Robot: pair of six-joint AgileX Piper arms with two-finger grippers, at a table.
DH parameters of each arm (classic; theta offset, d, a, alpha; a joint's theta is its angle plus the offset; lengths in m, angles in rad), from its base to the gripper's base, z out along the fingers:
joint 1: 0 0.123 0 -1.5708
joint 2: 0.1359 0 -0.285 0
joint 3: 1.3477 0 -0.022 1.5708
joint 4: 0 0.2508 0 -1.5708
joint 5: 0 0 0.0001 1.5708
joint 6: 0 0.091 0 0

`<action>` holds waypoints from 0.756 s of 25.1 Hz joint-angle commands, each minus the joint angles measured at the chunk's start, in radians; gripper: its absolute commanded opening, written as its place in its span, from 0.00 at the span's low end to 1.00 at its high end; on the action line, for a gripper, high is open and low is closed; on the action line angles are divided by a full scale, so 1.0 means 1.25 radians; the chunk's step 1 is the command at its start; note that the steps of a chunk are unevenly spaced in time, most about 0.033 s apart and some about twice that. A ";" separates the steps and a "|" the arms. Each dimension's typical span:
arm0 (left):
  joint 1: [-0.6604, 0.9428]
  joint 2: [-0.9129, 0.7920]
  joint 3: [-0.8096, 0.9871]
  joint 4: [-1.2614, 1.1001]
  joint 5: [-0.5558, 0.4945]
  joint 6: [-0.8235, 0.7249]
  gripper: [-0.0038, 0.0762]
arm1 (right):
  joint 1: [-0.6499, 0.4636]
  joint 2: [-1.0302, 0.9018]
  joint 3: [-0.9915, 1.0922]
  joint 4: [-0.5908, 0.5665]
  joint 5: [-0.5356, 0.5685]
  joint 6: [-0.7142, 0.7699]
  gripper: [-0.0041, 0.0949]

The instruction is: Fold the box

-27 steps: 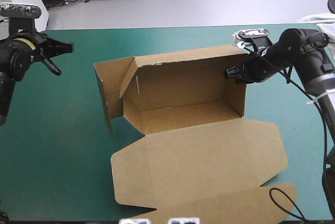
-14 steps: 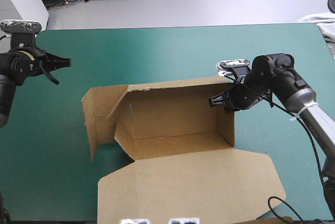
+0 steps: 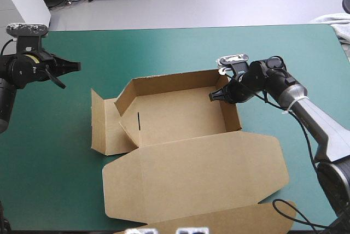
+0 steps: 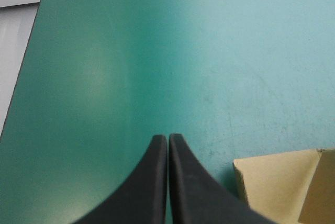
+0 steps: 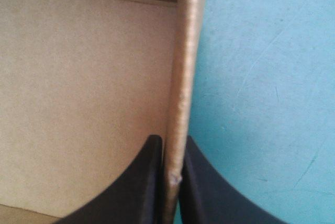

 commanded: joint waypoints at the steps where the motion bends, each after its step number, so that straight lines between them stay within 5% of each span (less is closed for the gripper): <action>1: -0.001 -0.027 -0.020 -0.004 -0.030 0.000 0.04 | 0.000 -0.022 -0.013 -0.031 0.000 -0.018 0.39; 4: -0.001 -0.027 -0.020 -0.004 -0.016 0.000 0.04 | 0.000 -0.022 -0.062 -0.042 0.005 -0.018 0.53; 12: -0.001 -0.027 -0.020 -0.004 0.017 -0.006 0.04 | 0.000 -0.022 -0.312 -0.191 0.137 -0.006 0.50; 19: -0.001 -0.027 -0.020 -0.027 0.081 -0.006 0.04 | -0.004 -0.022 -0.432 -0.224 0.308 0.017 0.46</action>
